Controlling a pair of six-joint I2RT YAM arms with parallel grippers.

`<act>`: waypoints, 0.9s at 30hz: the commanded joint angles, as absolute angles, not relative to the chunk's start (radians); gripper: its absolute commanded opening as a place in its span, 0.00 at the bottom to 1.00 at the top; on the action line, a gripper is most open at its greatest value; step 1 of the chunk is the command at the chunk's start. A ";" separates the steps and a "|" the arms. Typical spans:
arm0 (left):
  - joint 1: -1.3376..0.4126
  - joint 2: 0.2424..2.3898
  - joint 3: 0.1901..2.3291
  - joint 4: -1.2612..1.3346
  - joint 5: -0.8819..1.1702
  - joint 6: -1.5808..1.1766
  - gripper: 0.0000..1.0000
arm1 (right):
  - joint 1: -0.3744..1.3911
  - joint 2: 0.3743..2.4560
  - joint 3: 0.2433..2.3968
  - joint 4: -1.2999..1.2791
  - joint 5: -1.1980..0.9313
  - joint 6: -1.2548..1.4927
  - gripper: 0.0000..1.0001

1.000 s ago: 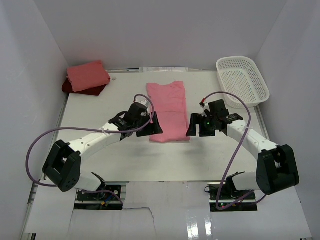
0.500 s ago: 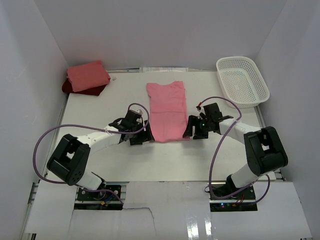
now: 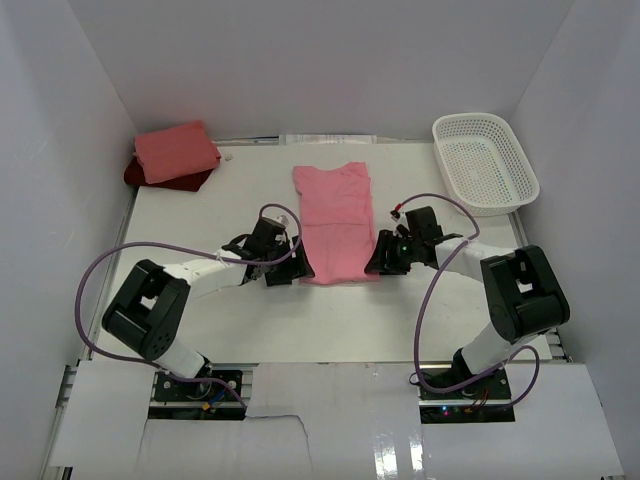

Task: Fold and stack the t-shirts
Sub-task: Grab one side of the 2/3 rectangular tshirt with both arms

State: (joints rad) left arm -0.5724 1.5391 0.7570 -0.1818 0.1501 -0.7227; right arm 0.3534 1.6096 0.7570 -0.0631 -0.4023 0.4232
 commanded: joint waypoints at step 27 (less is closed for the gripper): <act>-0.571 1.720 0.684 -0.098 0.218 -0.720 0.00 | 0.354 1.608 0.646 -0.051 -0.416 0.423 0.08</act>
